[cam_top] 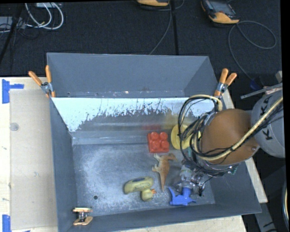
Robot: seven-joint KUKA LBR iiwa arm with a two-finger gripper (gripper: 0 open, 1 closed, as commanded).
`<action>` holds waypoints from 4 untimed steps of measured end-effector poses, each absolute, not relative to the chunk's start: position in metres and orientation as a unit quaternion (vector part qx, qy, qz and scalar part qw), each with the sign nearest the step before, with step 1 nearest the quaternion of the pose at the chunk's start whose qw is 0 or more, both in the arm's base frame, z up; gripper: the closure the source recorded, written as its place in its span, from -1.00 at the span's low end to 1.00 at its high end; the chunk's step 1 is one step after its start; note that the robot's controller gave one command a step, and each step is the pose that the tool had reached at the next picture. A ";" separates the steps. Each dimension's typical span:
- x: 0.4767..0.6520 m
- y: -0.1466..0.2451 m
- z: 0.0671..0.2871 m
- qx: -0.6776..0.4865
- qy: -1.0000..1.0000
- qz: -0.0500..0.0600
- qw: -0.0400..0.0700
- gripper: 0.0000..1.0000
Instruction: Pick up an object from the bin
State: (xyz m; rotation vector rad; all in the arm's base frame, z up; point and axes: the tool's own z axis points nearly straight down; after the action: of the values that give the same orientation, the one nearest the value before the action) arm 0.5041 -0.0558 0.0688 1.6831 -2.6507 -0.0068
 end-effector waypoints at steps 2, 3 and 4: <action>0.501 -0.054 0.094 0.536 -0.844 -0.006 0.004 1.00; 0.503 -0.054 0.114 0.536 -0.844 -0.005 0.003 1.00; 0.503 -0.054 0.135 0.535 -0.845 -0.004 0.002 1.00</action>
Offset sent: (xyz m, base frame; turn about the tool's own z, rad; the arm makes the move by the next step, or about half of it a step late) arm -0.0001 -0.0002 0.0635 0.0000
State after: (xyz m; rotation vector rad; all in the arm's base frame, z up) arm 0.5028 -0.0540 0.1348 1.6787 -2.6508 -0.0133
